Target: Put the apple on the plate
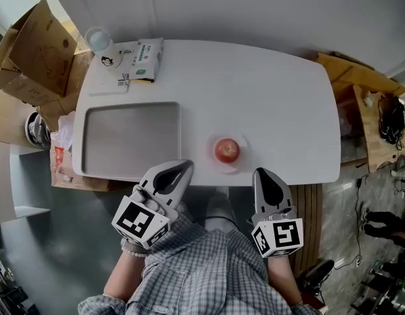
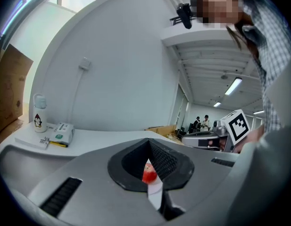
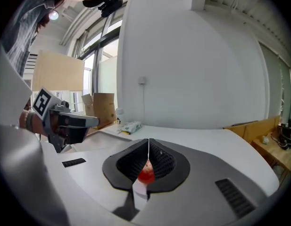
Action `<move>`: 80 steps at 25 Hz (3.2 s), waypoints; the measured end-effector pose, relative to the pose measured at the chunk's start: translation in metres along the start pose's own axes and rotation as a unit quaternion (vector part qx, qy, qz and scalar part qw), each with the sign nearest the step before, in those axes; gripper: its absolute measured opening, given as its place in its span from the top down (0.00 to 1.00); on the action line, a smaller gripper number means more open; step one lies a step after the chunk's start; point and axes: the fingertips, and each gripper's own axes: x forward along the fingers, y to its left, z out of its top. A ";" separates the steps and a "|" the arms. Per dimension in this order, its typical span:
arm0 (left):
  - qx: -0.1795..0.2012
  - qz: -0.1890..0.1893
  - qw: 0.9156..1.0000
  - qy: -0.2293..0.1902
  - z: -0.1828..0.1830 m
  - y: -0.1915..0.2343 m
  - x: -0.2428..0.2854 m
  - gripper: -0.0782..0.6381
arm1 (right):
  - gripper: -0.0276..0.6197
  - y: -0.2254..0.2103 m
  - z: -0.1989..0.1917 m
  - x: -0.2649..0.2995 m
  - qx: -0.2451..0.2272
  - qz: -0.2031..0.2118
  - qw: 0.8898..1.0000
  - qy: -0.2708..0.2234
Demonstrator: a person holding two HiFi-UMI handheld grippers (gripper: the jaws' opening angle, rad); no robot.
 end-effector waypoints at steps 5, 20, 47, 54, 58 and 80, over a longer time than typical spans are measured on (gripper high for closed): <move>-0.027 0.030 0.999 0.020 -0.015 0.011 0.027 0.88 | 0.92 -0.031 -0.015 0.021 0.004 0.017 0.999 0.028; -0.109 0.092 0.983 0.120 -0.098 0.033 0.074 0.88 | 0.92 -0.060 -0.079 0.073 0.014 0.086 0.990 0.109; -0.212 0.123 0.947 0.208 -0.180 0.046 0.095 0.77 | 0.81 -0.064 -0.155 0.101 0.088 0.121 0.966 0.209; -0.224 0.146 0.938 0.219 -0.189 0.048 0.098 0.77 | 0.81 -0.064 -0.167 0.108 0.105 0.127 0.959 0.232; -0.230 0.154 0.934 0.227 -0.194 0.049 0.097 0.77 | 0.81 -0.061 -0.171 0.111 0.103 0.131 0.956 0.241; -0.245 0.156 0.924 0.249 -0.201 0.053 0.102 0.78 | 0.82 -0.058 -0.178 0.117 0.100 0.135 0.947 0.274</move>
